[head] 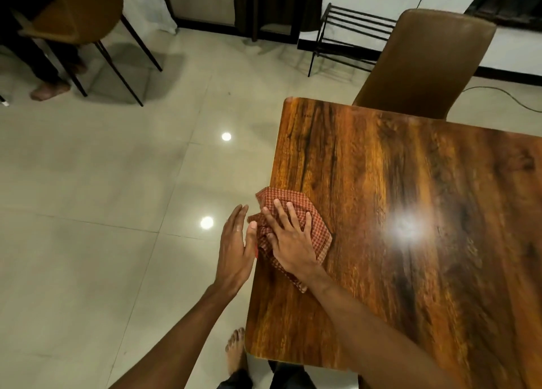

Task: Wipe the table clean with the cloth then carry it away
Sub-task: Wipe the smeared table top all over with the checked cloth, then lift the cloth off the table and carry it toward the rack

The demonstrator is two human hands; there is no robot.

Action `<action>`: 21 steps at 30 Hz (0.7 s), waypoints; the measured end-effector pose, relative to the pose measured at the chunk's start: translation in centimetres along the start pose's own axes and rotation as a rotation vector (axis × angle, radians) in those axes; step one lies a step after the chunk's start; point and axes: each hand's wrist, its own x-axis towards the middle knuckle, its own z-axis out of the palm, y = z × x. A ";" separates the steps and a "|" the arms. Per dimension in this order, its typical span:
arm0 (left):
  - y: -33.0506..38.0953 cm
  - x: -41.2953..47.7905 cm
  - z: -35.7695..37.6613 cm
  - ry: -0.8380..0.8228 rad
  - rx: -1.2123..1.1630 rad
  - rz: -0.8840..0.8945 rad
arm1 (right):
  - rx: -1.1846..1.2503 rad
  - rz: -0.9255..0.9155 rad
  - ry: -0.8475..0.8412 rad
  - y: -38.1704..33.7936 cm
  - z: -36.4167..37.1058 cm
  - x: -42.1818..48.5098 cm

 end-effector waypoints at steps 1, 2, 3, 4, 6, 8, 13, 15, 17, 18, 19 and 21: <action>0.4 0.7 0.2 0.012 0.002 -0.003 | -0.001 -0.019 0.005 1.0 -0.4 0.8; 0.9 1.8 0.7 0.026 0.005 -0.005 | 0.003 -0.029 0.007 2.3 -1.1 2.1; 1.3 2.6 1.0 0.036 0.009 -0.008 | 0.010 -0.026 0.007 3.5 -1.6 3.2; 1.8 3.8 1.6 0.045 0.011 -0.014 | 0.013 -0.025 0.005 4.8 -2.3 4.8; 2.8 5.6 2.3 0.048 0.010 -0.032 | 0.006 -0.027 -0.002 6.9 -3.7 7.8; 3.8 7.5 3.5 0.046 0.021 -0.040 | 0.001 -0.035 -0.010 9.0 -5.2 10.9; 6.2 12.7 6.1 0.043 0.022 -0.027 | 0.018 -0.062 0.001 13.8 -8.2 18.2; 7.4 14.7 7.1 0.026 0.023 0.000 | 0.050 -0.040 0.029 15.9 -9.0 20.0; 8.5 16.3 8.0 0.001 0.050 0.035 | 0.073 -0.009 0.044 18.2 -9.6 20.2; 9.1 17.0 8.4 -0.009 0.070 0.052 | 0.073 -0.011 0.037 19.4 -9.8 19.6; 9.7 17.8 8.8 -0.016 0.083 0.067 | 0.073 -0.033 0.026 20.6 -10.1 18.7; 10.9 19.4 9.5 -0.019 0.090 0.081 | 0.116 -0.102 0.021 22.3 -10.5 16.3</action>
